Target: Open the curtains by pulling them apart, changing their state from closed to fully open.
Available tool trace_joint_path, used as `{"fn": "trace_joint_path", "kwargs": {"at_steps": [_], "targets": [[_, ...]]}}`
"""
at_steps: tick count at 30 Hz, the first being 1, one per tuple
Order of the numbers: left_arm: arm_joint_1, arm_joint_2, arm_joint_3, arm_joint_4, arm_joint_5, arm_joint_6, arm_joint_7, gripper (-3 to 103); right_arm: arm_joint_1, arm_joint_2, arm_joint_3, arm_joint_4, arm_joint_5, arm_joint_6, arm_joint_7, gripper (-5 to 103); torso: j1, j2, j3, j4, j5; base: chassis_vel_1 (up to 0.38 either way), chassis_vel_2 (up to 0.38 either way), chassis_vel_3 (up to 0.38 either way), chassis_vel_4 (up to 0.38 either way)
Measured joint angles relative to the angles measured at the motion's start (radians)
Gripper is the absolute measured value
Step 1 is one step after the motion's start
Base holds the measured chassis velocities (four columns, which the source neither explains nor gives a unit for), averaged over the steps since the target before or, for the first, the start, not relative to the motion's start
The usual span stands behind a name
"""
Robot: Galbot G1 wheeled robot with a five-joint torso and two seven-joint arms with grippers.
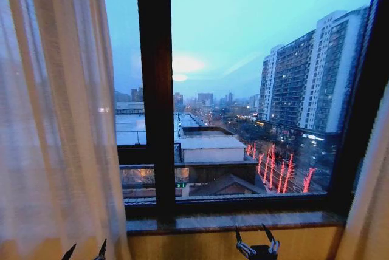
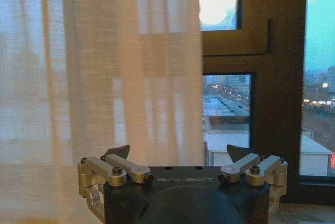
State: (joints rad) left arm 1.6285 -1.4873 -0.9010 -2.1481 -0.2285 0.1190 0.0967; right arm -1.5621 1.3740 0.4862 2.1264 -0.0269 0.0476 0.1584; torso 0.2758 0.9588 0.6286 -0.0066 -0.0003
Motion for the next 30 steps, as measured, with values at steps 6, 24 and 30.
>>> {"fn": "trace_joint_path", "kwargs": {"at_steps": [6,24,30], "targets": [[-0.044,0.075,-0.022,0.030,-0.019,0.014,-0.025,100,0.004,0.000,-0.002,0.000,-0.004,0.005,0.001,100,0.000,0.000,0.000,0.0002,-0.0008,0.079,0.087,-0.087,-0.081],[-0.251,0.510,0.003,0.299,-0.274,0.050,-0.060,100,-0.034,0.000,0.008,0.001,-0.028,0.036,0.005,100,0.000,0.000,0.000,0.0000,-0.0003,0.000,0.000,0.000,0.000],[-0.300,0.631,0.056,0.355,-0.385,0.053,0.005,100,-0.028,0.000,-0.001,-0.008,-0.048,0.039,0.007,100,0.000,0.000,0.000,0.0000,0.0000,0.000,0.000,0.000,0.000]]}}
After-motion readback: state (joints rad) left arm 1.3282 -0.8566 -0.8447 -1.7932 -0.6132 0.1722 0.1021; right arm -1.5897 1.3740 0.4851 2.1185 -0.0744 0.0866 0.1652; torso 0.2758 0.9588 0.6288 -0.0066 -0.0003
